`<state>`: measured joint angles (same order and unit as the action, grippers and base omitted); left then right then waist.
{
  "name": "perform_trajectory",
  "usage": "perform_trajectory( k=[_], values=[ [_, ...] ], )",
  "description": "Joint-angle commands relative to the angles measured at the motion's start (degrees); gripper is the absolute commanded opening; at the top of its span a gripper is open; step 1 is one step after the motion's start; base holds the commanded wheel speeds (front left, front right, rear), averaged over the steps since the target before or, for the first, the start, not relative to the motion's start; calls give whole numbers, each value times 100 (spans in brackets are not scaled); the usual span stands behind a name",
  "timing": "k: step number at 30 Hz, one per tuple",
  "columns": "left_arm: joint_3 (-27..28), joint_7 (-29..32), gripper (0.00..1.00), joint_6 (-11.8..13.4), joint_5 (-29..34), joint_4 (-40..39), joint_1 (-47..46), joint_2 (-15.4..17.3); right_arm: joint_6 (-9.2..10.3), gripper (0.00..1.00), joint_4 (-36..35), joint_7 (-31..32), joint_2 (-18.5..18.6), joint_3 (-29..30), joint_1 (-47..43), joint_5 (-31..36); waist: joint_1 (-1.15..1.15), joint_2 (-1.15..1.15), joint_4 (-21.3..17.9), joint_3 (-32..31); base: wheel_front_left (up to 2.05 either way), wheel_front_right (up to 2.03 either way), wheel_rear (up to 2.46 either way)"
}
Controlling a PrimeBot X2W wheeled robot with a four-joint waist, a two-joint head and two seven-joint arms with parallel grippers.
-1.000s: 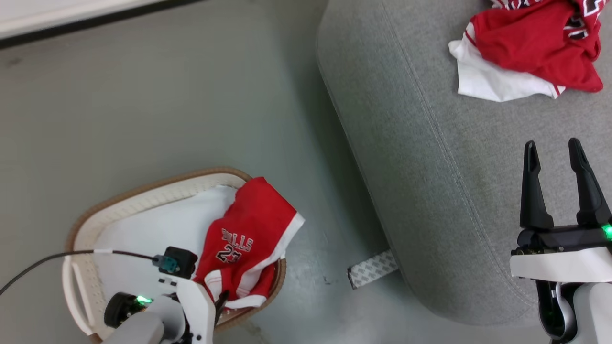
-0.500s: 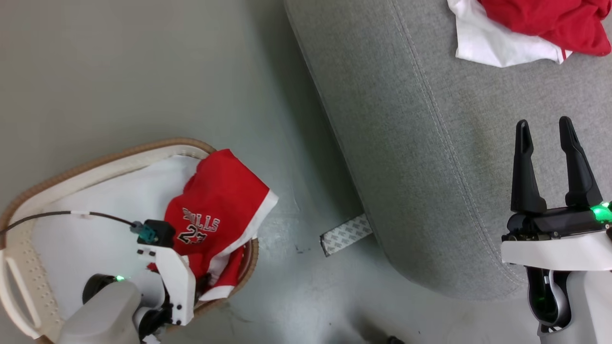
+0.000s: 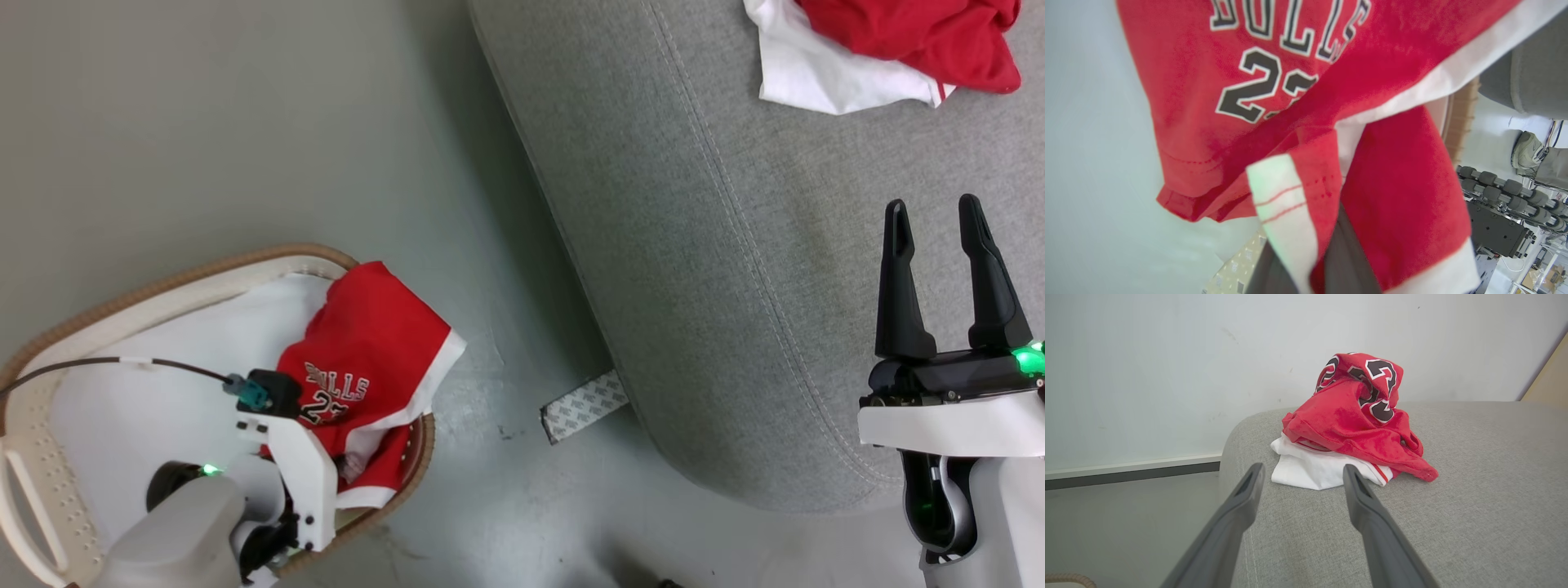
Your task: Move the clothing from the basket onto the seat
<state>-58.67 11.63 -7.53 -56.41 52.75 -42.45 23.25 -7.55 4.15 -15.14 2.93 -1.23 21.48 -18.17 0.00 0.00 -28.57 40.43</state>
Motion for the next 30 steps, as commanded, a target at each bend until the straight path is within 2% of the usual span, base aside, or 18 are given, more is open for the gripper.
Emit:
perform_trajectory(
  k=[1,11,15,22,30],
  values=[
    [-39,-75,0,10,-81,19,-46,1,13,100,34,0,-6,22,54,13,0,0,53,-88,0,0,0],
    [-468,-647,0,10,-439,-12,109,-337,13,100,191,0,-3,107,-21,323,0,0,475,-996,0,0,0],
    [-613,-1000,0,10,-560,-39,197,-483,13,100,249,0,-2,48,-76,-18,0,0,678,-1471,0,0,0],
    [-841,-1650,0,10,-789,-101,390,-776,13,100,481,0,6,-46,-278,111,0,0,1091,-2421,0,0,0],
    [-1048,-2323,0,10,-751,-252,312,-934,13,100,753,0,188,-155,-612,28,0,0,1606,-3280,0,0,0]
  ],
)
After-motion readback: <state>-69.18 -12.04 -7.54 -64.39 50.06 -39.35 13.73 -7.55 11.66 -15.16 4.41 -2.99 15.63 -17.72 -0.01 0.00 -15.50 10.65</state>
